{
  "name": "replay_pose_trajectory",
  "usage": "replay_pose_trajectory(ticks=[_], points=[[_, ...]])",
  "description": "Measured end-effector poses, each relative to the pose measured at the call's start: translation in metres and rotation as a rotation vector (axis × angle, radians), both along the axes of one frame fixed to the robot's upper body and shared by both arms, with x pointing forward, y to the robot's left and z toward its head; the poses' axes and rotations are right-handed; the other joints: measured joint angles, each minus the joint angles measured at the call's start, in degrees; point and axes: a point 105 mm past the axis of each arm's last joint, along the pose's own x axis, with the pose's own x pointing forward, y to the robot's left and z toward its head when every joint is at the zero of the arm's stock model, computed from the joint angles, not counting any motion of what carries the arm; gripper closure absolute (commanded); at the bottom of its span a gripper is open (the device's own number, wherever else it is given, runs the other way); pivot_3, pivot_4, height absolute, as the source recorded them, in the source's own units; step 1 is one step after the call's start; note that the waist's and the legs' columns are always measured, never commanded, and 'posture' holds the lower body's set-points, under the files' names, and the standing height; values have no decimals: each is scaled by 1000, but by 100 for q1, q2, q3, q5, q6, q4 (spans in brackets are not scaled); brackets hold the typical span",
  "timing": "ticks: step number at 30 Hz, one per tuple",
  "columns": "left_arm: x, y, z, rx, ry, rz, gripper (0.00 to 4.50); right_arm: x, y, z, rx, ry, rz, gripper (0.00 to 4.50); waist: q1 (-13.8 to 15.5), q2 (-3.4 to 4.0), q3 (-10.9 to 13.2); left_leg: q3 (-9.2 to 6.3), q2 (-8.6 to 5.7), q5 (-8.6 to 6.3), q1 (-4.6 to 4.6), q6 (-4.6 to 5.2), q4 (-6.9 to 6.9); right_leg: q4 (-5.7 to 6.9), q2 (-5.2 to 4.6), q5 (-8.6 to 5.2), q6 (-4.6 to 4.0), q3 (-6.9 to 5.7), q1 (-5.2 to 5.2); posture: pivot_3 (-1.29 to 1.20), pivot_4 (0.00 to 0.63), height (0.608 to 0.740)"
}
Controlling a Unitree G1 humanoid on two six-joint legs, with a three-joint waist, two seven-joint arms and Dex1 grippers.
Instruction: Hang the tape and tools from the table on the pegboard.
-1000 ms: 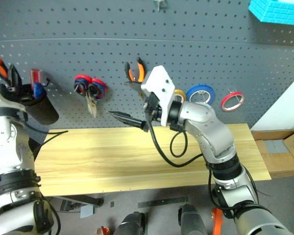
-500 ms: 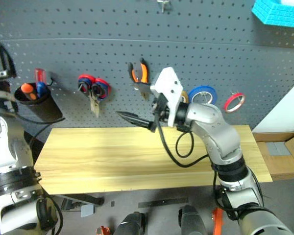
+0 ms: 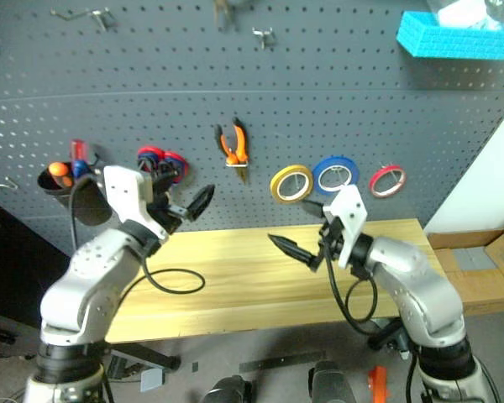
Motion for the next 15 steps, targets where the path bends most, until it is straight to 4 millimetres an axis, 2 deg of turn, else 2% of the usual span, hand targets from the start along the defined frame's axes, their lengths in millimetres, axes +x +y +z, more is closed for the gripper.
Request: replay_pose_trajectory(ticks=[2,6,10,13,15], points=[[-3,7,-21,-7,62,50,14,6,-11,-19,-18,22,-85,93,9,0,-8,1,3,0,33,0,1,-27,1,-14,25,-4,47,-49,52,740],[-8,26,-54,29,128,151,14,22,-33,-49,-41,16,-259,93,30,6,-111,4,3,1,35,0,8,-32,1,-4,30,1,51,-30,27,740],[-15,63,-97,31,216,356,14,41,-66,-80,-138,-44,-454,93,81,24,-233,7,3,1,40,0,-2,-36,1,7,10,2,51,-14,7,740],[-23,85,-117,63,253,454,14,47,-83,-95,-162,-64,-554,93,157,24,-280,5,3,1,38,-1,-1,-38,1,9,4,1,51,-5,0,740],[-26,93,-122,69,253,500,14,50,-96,-106,-156,-45,-627,93,206,27,-329,5,2,1,37,-1,-1,-53,1,12,3,0,58,0,0,740]])
